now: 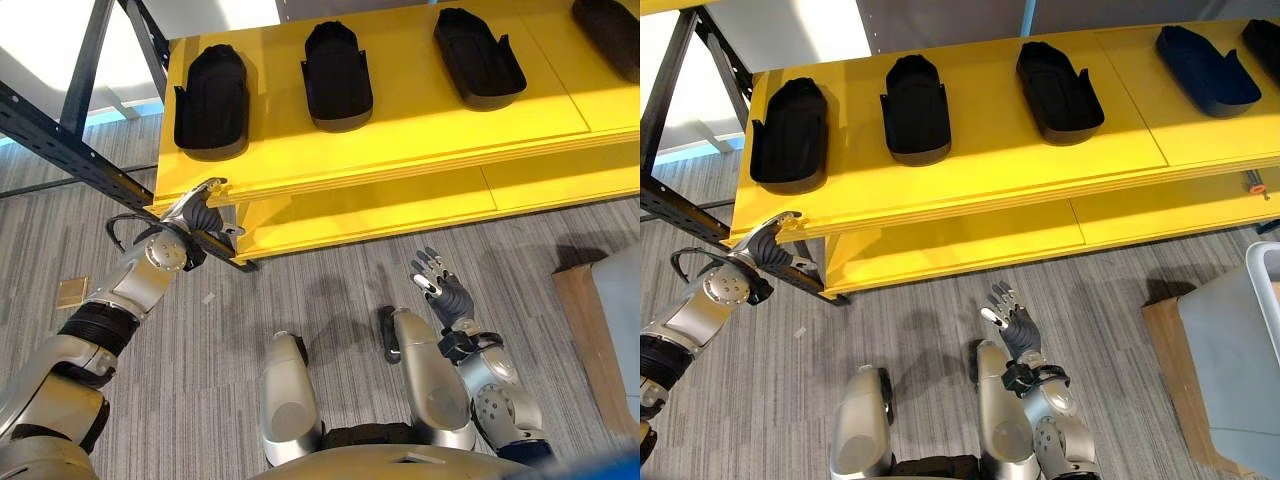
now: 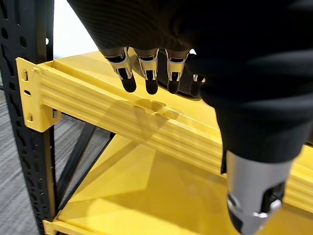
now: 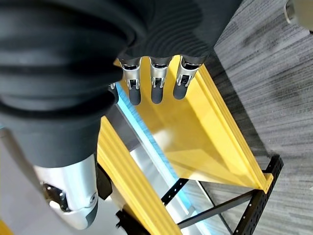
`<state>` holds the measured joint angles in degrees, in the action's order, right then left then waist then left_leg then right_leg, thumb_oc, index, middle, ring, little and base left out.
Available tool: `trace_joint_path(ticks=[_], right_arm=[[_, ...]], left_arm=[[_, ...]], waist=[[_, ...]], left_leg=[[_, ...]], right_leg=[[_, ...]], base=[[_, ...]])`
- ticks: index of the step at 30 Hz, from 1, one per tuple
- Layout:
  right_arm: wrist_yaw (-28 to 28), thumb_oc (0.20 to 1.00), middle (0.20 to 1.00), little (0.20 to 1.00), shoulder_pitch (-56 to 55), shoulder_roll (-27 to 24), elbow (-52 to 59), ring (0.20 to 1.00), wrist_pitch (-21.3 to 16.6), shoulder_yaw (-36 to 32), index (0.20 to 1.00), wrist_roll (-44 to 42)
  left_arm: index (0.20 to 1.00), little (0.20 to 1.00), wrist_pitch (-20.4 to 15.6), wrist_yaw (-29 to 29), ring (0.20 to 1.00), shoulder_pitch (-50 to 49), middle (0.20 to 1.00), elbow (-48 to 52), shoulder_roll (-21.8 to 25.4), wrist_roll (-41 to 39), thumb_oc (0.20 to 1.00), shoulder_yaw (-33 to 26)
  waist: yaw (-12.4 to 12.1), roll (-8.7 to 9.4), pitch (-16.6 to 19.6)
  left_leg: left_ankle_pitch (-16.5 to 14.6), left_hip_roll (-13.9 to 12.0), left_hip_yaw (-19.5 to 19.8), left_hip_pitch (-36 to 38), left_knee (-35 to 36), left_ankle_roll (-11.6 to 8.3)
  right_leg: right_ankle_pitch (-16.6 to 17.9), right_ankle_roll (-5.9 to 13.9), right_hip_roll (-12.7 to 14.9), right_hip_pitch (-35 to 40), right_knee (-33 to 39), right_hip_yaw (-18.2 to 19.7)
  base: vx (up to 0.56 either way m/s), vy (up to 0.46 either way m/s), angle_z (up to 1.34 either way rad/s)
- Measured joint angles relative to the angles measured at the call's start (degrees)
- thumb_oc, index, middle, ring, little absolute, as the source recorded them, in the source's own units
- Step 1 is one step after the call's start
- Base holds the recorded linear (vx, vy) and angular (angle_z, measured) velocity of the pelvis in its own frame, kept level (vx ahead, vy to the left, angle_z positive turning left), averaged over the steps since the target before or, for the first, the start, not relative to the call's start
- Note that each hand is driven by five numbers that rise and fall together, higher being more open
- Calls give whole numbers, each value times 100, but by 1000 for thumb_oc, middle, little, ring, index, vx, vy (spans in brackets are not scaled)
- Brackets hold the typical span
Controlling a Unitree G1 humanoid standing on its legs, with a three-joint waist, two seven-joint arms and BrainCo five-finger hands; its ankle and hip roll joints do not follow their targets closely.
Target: Move parts from the plastic box to the shelf.
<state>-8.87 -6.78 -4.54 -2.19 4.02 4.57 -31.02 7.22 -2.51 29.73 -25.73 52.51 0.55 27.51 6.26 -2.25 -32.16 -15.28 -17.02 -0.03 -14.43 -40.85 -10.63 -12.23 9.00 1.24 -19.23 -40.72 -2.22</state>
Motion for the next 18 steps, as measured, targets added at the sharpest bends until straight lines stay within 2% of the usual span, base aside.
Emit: trace_joint_path(ticks=[1, 3, 5, 7, 8, 9, 10, 12, 13, 16, 18], right_arm=[[-2, 1000, 1000, 1000, 22, -10, -6, 1000, 0, -4, 1000, -25], [-7, 1000, 1000, 1000, 24, 3, -13, 1000, -1, -24, 1000, -29], [-101, 1000, 1000, 1000, -5, 45, -114, 1000, -1, -12, 1000, -29], [-112, 1000, 1000, 1000, 38, 23, -173, 1000, -1, -59, 1000, -29], [-124, 1000, 1000, 1000, 28, -10, -137, 1000, -5, -82, 1000, -30], [-172, 1000, 1000, 1000, -98, 10, -149, 1000, 4, -82, 1000, -30], [-198, 1000, 1000, 1000, -75, 65, -161, 1000, 8, -133, 1000, -30], [-202, 1000, 1000, 1000, 32, 61, -141, 1000, -5, -208, 1000, -31], [-202, 1000, 1000, 1000, 27, 52, -134, 1000, -8, -222, 1000, -31], [-205, 1000, 1000, 1000, -11, 4, -133, 1000, -4, -165, 1000, -30], [-209, 1000, 1000, 1000, -43, 13, -133, 1000, -1, -136, 1000, -30]], left_arm=[[1000, 1000, 7, 30, 1000, 281, 1000, -284, 0, -60, 1000, 306], [1000, 1000, 5, 107, 1000, 591, 1000, -448, 0, -169, 1000, 523], [1000, 1000, 0, 147, 1000, 1119, 1000, -655, 47, -231, 1000, 917], [1000, 1000, -7, 185, 1000, 1143, 1000, -662, 48, -236, 1000, 972], [1000, 1000, -18, 224, 1000, 1252, 1000, -663, 49, -243, 1000, 1072], [1000, 1000, -43, 226, 1000, 1482, 1000, -680, 42, -248, 1000, 1197], [1000, 1000, -28, 240, 1000, 1490, 1000, -681, 63, -323, 1000, 1309], [1000, 1000, -31, 257, 1000, 1535, 1000, -657, 91, -360, 1000, 1326], [1000, 1000, -40, 257, 1000, 1650, 1000, -656, 88, -374, 1000, 1428], [1000, 1000, -42, 269, 1000, 1745, 1000, -667, 97, -386, 1000, 1658], [1000, 1000, -40, 274, 1000, 1802, 1000, -695, 98, -397, 1000, 1747]], waist=[[-11, -5, -1], [7, -18, -3], [-12, -4, 2], [64, -62, 0], [79, -75, 1], [36, -46, 4], [-2, -60, 9], [84, -76, 10], [78, -40, 8], [67, -51, 3], [68, -46, 5]], left_leg=[[51, 5, -5, 26, 53, -7], [95, -7, -1, 22, 123, -10], [103, 16, 36, 24, 10, -75], [72, -22, 53, 38, -2, -65], [67, -34, 22, 42, 62, -44], [59, -61, 9, -12, -4, -54], [62, -8, 64, -87, -243, -119], [-86, -9, 55, -26, -259, -144], [-84, -22, 32, -34, -233, -141], [-44, -49, -90, -14, -76, -104], [-3, -21, -102, -1, -36, -124]], right_leg=[[7, 10, 2, 17, 16, -2], [47, 87, 2, 6, 40, -16], [-61, -41, 10, -53, -106, -36], [-47, -19, -9, -33, -115, -58], [-11, 71, 1, -48, -121, -46], [-240, -39, 29, -78, -681, 126], [-471, -328, 13, -67, -555, 76], [-437, -324, 1, -102, -549, 12], [-409, -337, 3, -127, -535, 18], [-265, -199, 43, -126, -359, 8], [-250, -199, 78, -120, -318, -5]], base=[[0, 0, 0], [18, -9, 2], [11, -10, 2], [13, -20, -7], [29, -16, 9], [14, -20, 18], [-2, -30, 15], [5, -8, 5], [12, -16, -5], [6, -14, -8], [0, 0, 0]])
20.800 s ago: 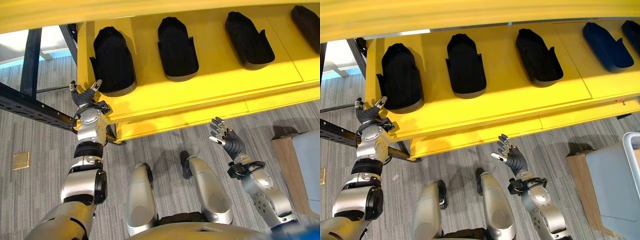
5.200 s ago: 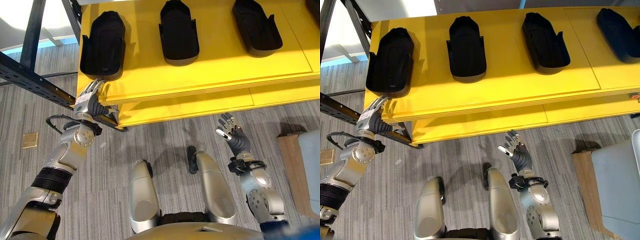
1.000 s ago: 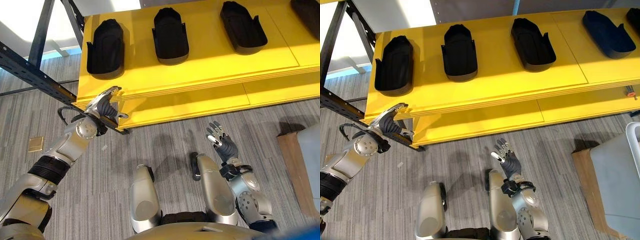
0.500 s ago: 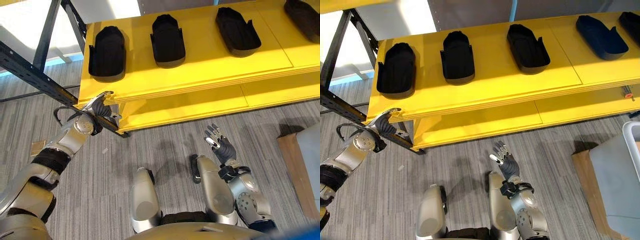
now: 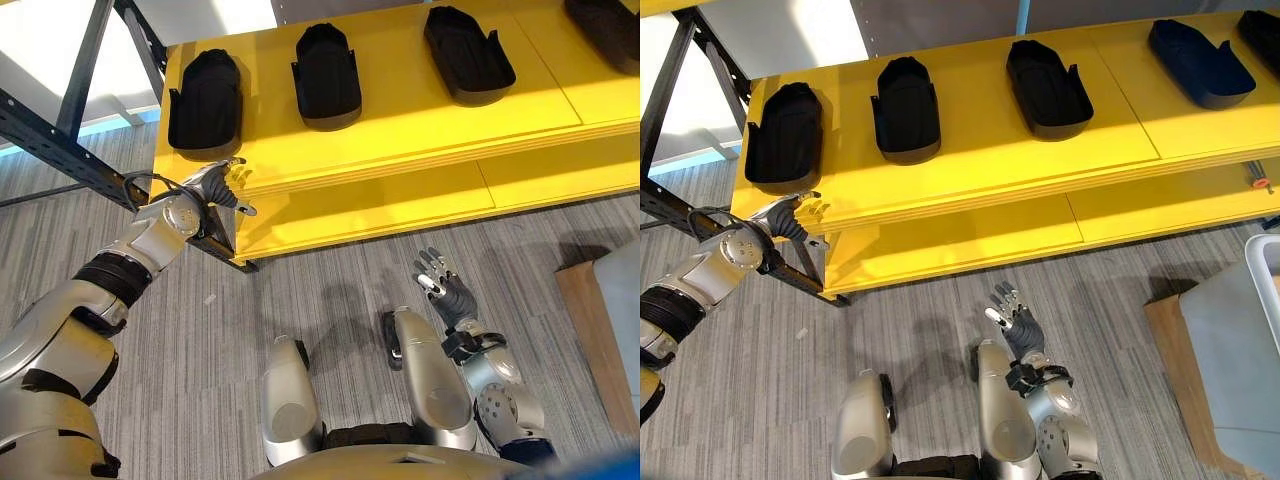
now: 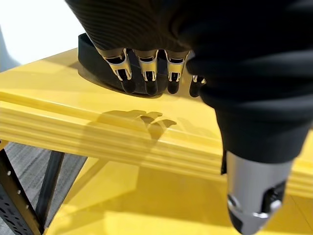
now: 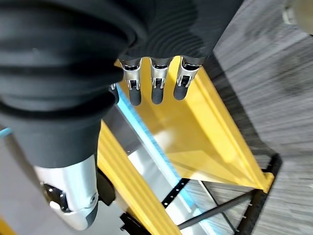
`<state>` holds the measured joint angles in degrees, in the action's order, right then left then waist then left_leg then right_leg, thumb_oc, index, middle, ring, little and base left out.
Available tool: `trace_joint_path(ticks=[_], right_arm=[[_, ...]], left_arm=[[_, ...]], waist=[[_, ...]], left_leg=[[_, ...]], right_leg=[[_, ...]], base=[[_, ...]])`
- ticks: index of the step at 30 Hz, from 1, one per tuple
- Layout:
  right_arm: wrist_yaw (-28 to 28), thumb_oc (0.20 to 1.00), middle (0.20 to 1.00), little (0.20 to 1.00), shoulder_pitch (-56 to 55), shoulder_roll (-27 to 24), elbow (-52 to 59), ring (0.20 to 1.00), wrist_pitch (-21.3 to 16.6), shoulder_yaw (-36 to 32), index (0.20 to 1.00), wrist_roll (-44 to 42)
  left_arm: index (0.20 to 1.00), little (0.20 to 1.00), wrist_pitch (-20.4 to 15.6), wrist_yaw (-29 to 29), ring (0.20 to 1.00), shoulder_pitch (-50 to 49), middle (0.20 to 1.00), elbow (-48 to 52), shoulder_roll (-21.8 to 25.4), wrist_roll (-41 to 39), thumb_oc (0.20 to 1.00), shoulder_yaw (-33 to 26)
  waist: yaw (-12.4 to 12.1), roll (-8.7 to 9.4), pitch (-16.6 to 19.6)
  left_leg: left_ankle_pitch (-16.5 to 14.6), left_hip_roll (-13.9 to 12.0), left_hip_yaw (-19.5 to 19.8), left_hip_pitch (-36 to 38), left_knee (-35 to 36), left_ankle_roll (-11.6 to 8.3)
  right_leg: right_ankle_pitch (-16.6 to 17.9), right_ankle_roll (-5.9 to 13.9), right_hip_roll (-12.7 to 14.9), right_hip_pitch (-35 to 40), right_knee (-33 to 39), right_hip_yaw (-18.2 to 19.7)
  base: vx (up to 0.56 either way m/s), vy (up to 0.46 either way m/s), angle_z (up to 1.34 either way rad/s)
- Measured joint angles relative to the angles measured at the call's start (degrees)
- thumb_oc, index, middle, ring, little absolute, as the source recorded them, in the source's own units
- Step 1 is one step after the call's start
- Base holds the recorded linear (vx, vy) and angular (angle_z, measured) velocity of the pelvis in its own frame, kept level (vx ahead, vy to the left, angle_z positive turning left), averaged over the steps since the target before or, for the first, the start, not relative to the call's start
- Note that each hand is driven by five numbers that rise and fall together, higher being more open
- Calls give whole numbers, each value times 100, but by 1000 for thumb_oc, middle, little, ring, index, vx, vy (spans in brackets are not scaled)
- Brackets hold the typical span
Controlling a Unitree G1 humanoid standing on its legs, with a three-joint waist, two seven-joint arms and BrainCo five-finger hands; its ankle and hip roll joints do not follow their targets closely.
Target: Move parts from the plastic box to the shelf.
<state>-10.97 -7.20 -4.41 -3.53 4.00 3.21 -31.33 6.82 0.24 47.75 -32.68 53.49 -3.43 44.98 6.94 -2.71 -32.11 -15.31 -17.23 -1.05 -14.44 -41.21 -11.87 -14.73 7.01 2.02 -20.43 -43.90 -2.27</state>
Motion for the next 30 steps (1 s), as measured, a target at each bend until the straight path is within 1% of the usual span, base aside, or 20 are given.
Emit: trace_joint_path(ticks=[2, 4, 6, 8, 15, 19, 25, 30], right_arm=[[-4, 1000, 1000, 1000, -42, -9, 2, 1000, -2, -17, 1000, 0], [-5, 1000, 1000, 1000, 3, -12, -2, 1000, -2, -18, 1000, 0], [-6, 1000, 1000, 1000, 40, -14, -5, 1000, -2, -37, 1000, 0], [-6, 1000, 1000, 1000, 38, -12, -6, 1000, -2, -52, 1000, 0], [-6, 1000, 1000, 1000, 20, -29, -4, 1000, -3, -103, 1000, 0], [-6, 1000, 1000, 1000, 16, -18, -6, 1000, -2, -99, 1000, 0], [-8, 1000, 1000, 1000, 0, -15, -11, 1000, -1, -102, 1000, -1], [-7, 1000, 1000, 1000, -49, -17, -20, 1000, -1, -101, 1000, -1]], left_arm=[[1000, 1000, 1, 12, 1000, 36, 1000, -13, 3, 0, 1000, 40], [1000, 1000, -5, 14, 1000, 223, 1000, -62, 66, 1, 1000, 212], [1000, 1000, -7, 24, 1000, 287, 1000, -71, 132, 2, 1000, 238], [1000, 1000, -9, 25, 1000, 313, 1000, -72, 189, 2, 1000, 238], [1000, 1000, -17, 71, 1000, 461, 1000, -265, 200, 11, 1000, 452], [1000, 1000, -12, 71, 1000, 491, 1000, -306, 309, 12, 1000, 461], [1000, 1000, 17, 79, 1000, 416, 1000, -351, 651, 11, 1000, 457], [1000, 1000, 20, 79, 1000, 375, 1000, -361, 692, 18, 1000, 445]], waist=[[4, 1, 1], [-18, 1, 0], [-8, 0, 0], [-3, 1, 1], [-5, 2, 1], [-25, 8, 1], [-36, 15, 1], [-97, 18, 2]], left_leg=[[6, 12, -4, 45, 18, 22], [0, 16, -2, 36, 24, 5], [28, 16, -5, 39, 44, 33], [38, 16, -9, 33, 65, 12], [39, 15, -9, 31, 66, 18], [36, 14, -6, 13, 59, 15], [26, 14, -7, 18, 40, 16], [31, 15, -12, 20, 60, 17]], right_leg=[[4, 1, 13, 36, 1, 1], [2, -3, 14, 25, 3, -1], [7, 5, 16, 26, 11, -3], [10, 10, 14, 2, 20, -4], [0, -14, 11, -4, 10, -7], [-5, -20, 12, -20, 11, -7], [-5, -21, 12, -7, 14, -6], [0, -13, 14, 3, 64, -4]], base=[[0, 0, 0], [0, 0, 0], [0, 0, 0], [0, 0, 0], [1, -3, -1], [8, 0, 0], [5, 1, 0], [7, 3, -1]])
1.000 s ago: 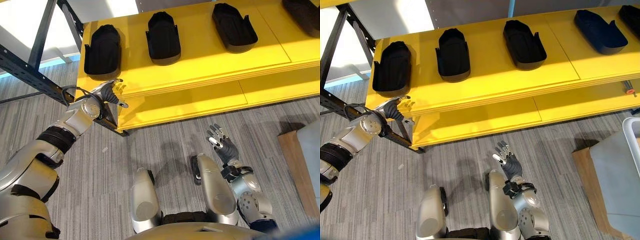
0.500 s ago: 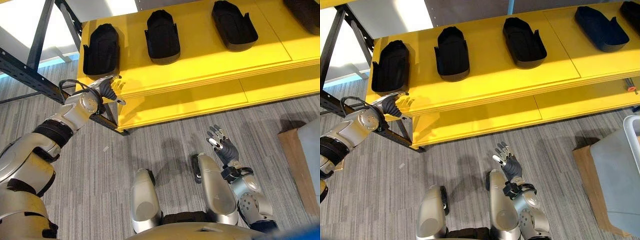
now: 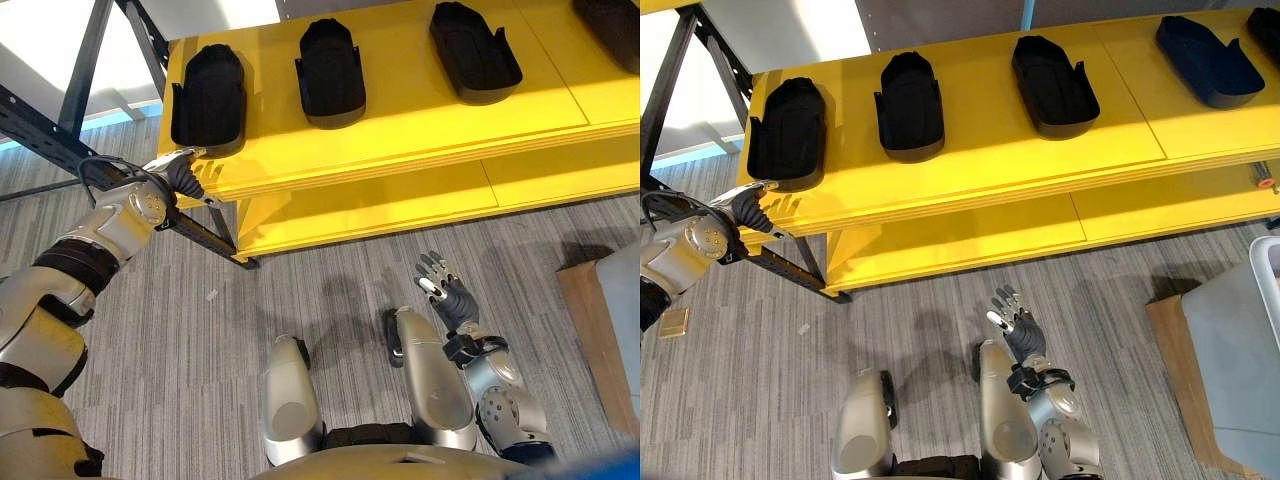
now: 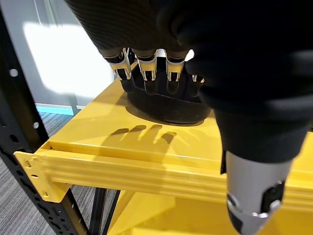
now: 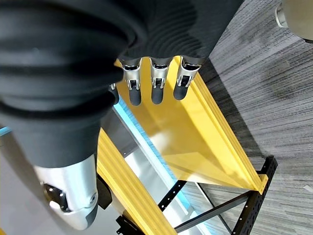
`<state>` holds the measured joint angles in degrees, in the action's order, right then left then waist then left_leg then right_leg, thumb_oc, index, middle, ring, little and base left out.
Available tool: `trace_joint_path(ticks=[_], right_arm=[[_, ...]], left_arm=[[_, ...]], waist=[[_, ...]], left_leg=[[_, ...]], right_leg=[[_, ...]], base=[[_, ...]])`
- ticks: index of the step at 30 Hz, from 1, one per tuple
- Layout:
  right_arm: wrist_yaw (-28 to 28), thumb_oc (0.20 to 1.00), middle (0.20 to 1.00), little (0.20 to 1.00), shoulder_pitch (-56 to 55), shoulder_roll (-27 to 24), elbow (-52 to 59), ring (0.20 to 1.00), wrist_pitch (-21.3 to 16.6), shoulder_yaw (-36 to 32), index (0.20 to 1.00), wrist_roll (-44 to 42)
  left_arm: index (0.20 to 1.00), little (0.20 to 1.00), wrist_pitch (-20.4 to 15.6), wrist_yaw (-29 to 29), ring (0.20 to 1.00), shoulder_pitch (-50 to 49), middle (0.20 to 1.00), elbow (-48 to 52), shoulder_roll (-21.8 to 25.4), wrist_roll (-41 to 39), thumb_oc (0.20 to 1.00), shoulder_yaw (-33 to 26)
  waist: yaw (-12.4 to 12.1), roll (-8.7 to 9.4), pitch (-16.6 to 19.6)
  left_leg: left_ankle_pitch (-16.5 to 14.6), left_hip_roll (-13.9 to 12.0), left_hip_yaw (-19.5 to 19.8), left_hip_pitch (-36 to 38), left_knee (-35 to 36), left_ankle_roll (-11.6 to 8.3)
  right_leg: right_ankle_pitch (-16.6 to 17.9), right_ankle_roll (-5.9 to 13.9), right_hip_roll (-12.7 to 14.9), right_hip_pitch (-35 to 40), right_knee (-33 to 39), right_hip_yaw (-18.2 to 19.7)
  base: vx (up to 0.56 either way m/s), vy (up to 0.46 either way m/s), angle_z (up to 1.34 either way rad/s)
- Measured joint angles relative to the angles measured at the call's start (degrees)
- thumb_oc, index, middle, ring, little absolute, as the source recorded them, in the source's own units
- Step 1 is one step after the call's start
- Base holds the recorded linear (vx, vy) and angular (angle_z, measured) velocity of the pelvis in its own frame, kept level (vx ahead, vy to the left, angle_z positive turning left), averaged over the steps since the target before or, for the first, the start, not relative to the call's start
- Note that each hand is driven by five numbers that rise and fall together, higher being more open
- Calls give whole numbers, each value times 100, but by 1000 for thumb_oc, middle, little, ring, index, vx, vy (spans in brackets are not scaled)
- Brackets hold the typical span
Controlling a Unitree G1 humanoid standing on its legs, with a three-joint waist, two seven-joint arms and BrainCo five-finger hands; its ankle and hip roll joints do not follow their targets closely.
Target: Move parts from the plastic box to the shelf.
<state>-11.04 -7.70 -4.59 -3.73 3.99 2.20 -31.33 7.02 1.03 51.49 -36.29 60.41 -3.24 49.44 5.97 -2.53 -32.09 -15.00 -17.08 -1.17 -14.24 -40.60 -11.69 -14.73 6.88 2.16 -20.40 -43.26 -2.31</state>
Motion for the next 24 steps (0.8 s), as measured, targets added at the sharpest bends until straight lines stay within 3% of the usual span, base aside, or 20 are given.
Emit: trace_joint_path(ticks=[24], right_arm=[[0, 1000, 1000, 1000, -137, 14, -6, 1000, 0, -64, 1000, -134]], left_arm=[[1000, 1000, 16, -47, 1000, 24, 1000, 200, 235, 67, 1000, 6]], waist=[[26, 107, 2]], left_leg=[[-45, 7, -47, -51, -42, 27]], right_leg=[[87, -16, 3, -23, 96, 28]], base=[[0, 0, 0]])
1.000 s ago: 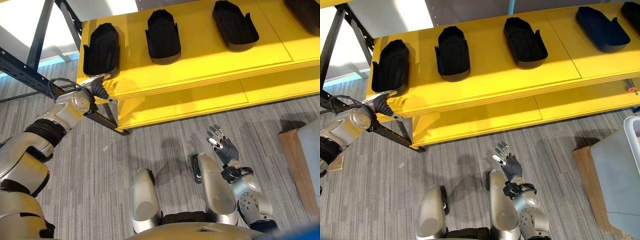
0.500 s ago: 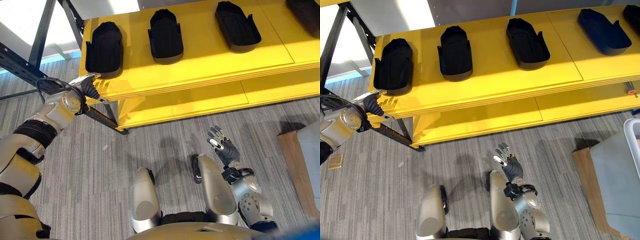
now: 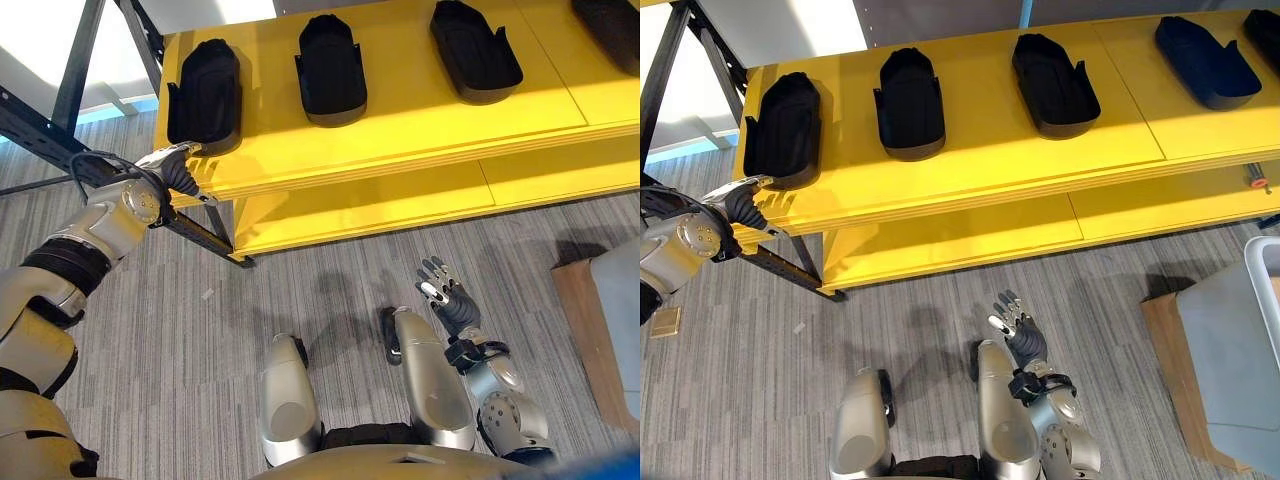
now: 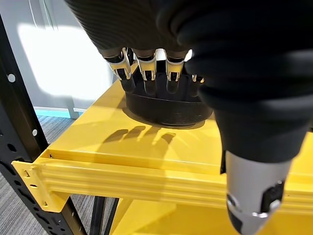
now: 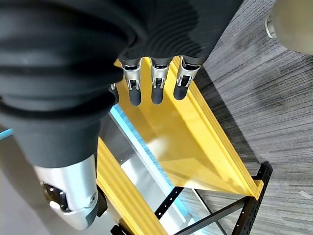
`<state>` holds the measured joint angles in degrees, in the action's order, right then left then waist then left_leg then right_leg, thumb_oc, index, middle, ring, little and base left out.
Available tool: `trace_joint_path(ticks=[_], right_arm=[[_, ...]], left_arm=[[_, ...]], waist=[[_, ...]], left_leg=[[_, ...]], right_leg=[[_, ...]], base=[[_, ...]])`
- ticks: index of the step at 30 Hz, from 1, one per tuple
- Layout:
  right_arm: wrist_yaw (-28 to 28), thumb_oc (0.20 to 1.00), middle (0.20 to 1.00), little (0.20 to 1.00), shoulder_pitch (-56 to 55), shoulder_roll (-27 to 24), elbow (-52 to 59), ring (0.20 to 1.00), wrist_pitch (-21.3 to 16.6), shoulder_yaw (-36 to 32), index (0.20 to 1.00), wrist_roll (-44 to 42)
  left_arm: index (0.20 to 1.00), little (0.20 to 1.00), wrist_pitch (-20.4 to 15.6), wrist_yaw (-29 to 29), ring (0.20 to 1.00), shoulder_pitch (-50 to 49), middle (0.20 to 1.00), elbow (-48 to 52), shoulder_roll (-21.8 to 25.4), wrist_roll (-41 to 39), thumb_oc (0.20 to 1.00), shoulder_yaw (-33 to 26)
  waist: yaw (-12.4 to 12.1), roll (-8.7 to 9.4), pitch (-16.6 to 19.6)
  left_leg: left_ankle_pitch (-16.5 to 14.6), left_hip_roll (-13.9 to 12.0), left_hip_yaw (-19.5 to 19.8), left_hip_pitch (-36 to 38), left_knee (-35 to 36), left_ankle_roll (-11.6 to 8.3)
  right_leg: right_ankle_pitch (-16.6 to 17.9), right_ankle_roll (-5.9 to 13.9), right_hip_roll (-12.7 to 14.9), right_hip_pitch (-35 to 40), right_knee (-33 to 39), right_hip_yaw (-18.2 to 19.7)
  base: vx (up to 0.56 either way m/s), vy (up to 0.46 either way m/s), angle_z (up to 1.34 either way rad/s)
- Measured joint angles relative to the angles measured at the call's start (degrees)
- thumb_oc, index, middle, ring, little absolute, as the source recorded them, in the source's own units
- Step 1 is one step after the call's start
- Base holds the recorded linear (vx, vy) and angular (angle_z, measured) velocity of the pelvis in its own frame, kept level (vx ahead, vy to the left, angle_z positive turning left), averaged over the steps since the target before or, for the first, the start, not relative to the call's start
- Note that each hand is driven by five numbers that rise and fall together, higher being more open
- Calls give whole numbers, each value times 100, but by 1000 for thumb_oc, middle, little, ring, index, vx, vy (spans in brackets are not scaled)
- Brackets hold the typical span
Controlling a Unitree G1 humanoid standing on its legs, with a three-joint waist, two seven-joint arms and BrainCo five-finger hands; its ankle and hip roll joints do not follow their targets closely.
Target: Move parts from the plastic box to the shelf.
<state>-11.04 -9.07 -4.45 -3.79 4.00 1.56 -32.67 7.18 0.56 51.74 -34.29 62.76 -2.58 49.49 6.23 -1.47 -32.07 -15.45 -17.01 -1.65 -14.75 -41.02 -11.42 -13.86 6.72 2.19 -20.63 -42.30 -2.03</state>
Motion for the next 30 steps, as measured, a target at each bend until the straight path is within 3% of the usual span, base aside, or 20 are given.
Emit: trace_joint_path(ticks=[6, 14, 20, 24, 30], right_arm=[[1, 1000, 1000, 1000, 19, -11, 4, 1000, 0, -111, 1000, -34], [6, 1000, 1000, 1000, 29, -10, 69, 1000, -15, -208, 1000, -34], [13, 1000, 1000, 1000, 54, -9, 77, 1000, -88, -334, 1000, -33], [14, 1000, 1000, 1000, 96, 0, 77, 1000, -118, -337, 1000, -32], [16, 1000, 1000, 1000, 233, 1, 187, 1000, -127, -324, 1000, -31]], left_arm=[[1000, 1000, 4, -24, 1000, 3, 1000, 331, 133, 110, 1000, 124], [1000, 1000, -27, -26, 1000, 285, 1000, -144, 80, 139, 1000, 511], [1000, 1000, -53, -53, 1000, 631, 1000, -426, 63, 149, 1000, 681], [1000, 1000, -62, -85, 1000, 873, 1000, -457, 62, 148, 1000, 778], [1000, 1000, -139, -101, 1000, 1070, 1000, -504, 47, 147, 1000, 827]], waist=[[48, 33, -7], [144, 35, -7], [194, 30, -7], [217, 24, -5], [218, 18, -5]], left_leg=[[0, 9, -93, -23, 56, -2], [57, 95, -177, -25, 295, -28], [170, 191, -256, -121, 549, 24], [241, 262, -316, -145, 734, 56], [269, 348, -404, -244, 856, 86]], right_leg=[[13, 14, 7, -101, 2, 81], [23, -55, 73, -197, 117, 127], [102, -188, 143, -349, 266, 157], [220, -411, 190, -406, 436, 162], [313, -501, 243, -584, 537, 246]], base=[[7, -10, -5], [1, -2, 0], [-2, 3, 1], [0, 0, 0], [-9, 6, -5]])
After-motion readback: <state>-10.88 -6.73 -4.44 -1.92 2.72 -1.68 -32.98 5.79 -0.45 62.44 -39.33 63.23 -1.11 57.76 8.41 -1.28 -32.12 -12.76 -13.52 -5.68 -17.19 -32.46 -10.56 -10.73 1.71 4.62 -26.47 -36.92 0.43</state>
